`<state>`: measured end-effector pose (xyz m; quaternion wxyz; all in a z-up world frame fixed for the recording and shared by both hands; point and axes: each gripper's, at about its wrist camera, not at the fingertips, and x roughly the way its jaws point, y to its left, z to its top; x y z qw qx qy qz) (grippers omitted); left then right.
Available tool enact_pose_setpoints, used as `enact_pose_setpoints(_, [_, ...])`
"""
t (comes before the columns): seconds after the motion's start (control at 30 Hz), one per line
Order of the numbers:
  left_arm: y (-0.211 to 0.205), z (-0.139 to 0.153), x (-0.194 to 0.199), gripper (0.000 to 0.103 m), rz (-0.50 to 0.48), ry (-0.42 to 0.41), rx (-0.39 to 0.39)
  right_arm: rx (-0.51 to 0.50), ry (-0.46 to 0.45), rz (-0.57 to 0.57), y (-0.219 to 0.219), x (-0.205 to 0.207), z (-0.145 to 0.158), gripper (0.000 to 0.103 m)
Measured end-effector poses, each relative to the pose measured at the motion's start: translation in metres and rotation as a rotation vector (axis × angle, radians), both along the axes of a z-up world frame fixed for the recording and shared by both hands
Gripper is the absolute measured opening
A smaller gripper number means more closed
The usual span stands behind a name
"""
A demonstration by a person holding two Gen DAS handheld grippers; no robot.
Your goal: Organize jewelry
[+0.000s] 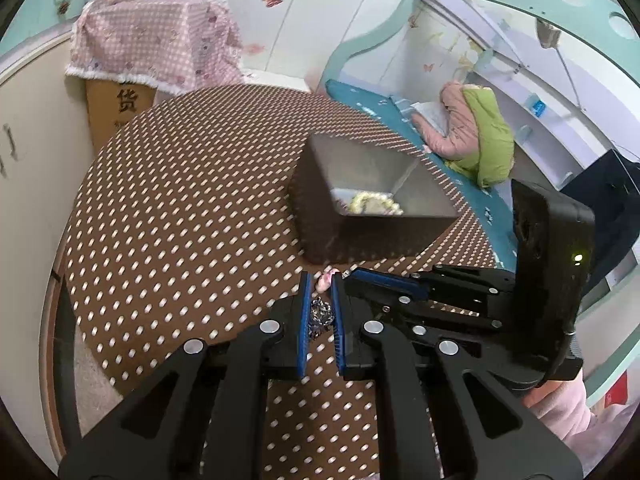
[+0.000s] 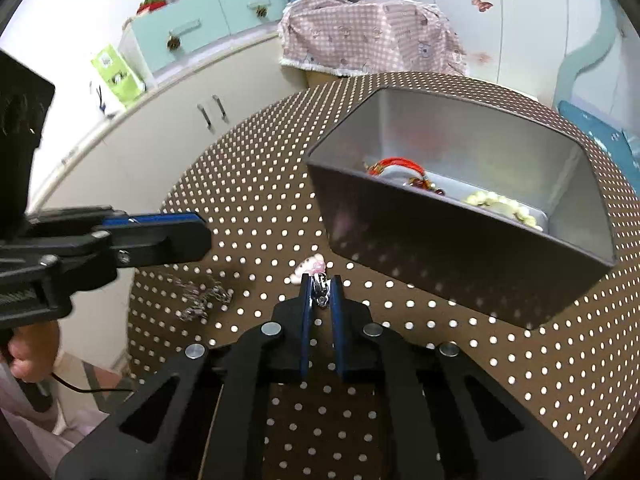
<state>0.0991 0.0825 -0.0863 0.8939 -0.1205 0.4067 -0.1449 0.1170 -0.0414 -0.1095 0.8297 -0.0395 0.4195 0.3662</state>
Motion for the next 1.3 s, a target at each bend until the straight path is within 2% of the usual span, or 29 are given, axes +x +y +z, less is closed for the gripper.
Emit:
enact_pose_setpoints(0.17, [-0.022,0.029,0.014,0.01,-0.058,-0.085,0.006,0.055,-0.043,-0.045,-0.023,-0.001,0.029,0.008])
enact_pose_setpoints(0.33, [-0.044,0.053,0.031,0.01,-0.101,-0.156,0.024,0.1,-0.111,-0.136,-0.054,0.007,0.063,0.008])
enact_pose_setpoints(0.57, [-0.068,0.075,0.061,0.01,-0.118,-0.21,0.071,0.12,-0.17,-0.168,-0.065,0.024,0.086,0.008])
enact_pose_setpoints(0.63, [-0.071,0.073,0.068,0.015,-0.099,-0.199,0.097,0.102,-0.18,-0.178,-0.064,0.027,0.086,0.01])
enact_pose_setpoints(0.67, [-0.072,0.07,0.071,0.031,-0.088,-0.189,0.109,0.098,-0.183,-0.189,-0.064,0.028,0.085,0.011])
enact_pose_setpoints(0.7, [-0.072,0.068,0.072,0.046,-0.078,-0.183,0.115,0.103,-0.17,-0.195,-0.066,0.031,0.083,0.013])
enact_pose_setpoints(0.73, [-0.072,0.066,0.073,0.049,-0.069,-0.179,0.12,0.108,-0.159,-0.196,-0.067,0.033,0.081,0.015])
enact_pose_setpoints(0.83, [-0.07,0.062,0.072,0.049,-0.052,-0.166,0.131,0.105,-0.152,-0.219,-0.071,0.033,0.079,0.032])
enact_pose_setpoints(0.97, [-0.067,0.059,0.067,0.051,-0.025,-0.158,0.154,0.108,-0.151,-0.242,-0.077,0.029,0.081,0.034])
enact_pose_setpoints(1.07, [-0.066,0.063,0.058,0.06,0.002,-0.175,0.178,0.111,-0.159,-0.267,-0.082,0.025,0.085,0.042])
enact_pose_setpoints(1.3, [-0.061,0.083,0.032,0.075,0.072,-0.224,0.216,0.115,-0.237,-0.332,-0.088,0.006,0.111,0.072])
